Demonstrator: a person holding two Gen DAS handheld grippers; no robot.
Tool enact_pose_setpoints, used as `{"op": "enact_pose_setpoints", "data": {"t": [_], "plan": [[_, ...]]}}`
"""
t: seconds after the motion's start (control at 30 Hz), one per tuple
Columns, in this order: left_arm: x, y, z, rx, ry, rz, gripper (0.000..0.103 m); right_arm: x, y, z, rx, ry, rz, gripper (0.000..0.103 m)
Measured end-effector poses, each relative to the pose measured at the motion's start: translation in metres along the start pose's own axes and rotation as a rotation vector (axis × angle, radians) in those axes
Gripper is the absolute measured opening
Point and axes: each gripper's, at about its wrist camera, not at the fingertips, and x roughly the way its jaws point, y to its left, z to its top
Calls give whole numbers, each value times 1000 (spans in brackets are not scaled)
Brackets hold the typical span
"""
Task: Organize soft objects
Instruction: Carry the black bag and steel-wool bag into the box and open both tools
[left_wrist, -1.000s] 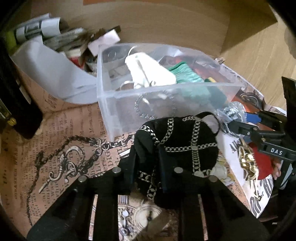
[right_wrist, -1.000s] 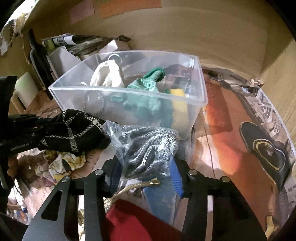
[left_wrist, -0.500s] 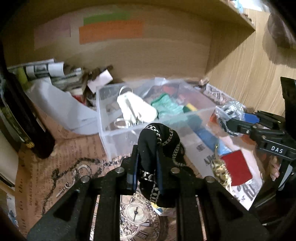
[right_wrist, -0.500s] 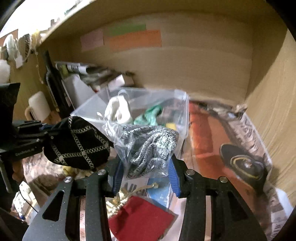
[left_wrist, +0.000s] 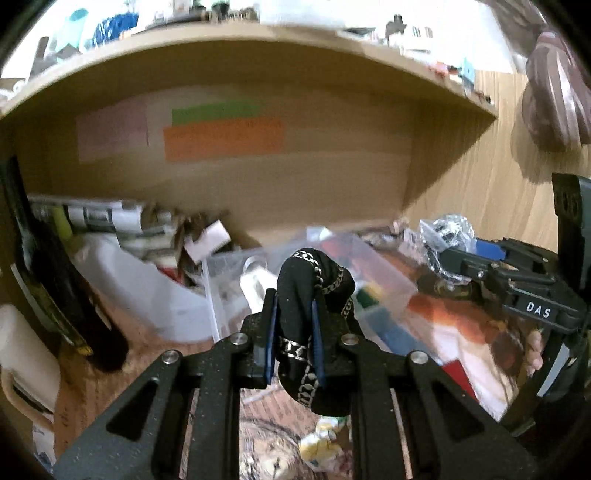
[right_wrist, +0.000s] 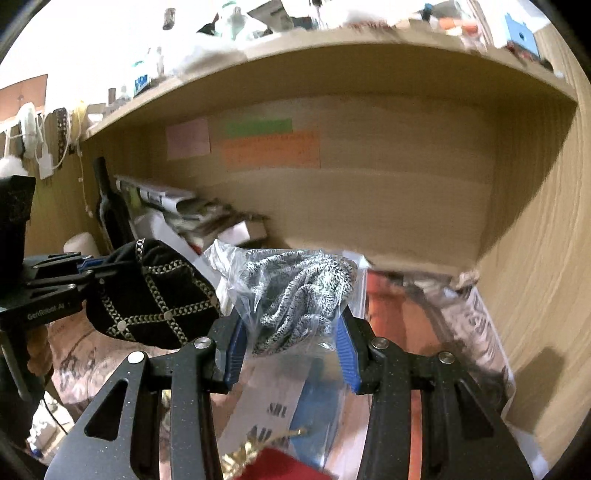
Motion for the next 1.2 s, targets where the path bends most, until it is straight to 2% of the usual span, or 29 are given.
{"op": "enact_pose_setpoints", "data": {"t": [0.2,0.3,0.7,0.97,1.1,1.2], "plan": [[9,7,19,-8,-54,-1,16,12,-2,12,-2,-22,1,40],[23,11,26,-16,-44,-6,16,25,-3,14,3,-7,3,40],[113,20,22,-60,121,-14,16,89,-8,9,17,124,-6,40],[145,28,8,-72,210,4,16,126,-7,-5,2,244,-11,40],[150,29,2,-51,236,45,24,136,-6,-13,-4,289,-14,42],[150,29,-2,-41,249,56,38,139,-8,-16,-5,316,-16,43]]}}
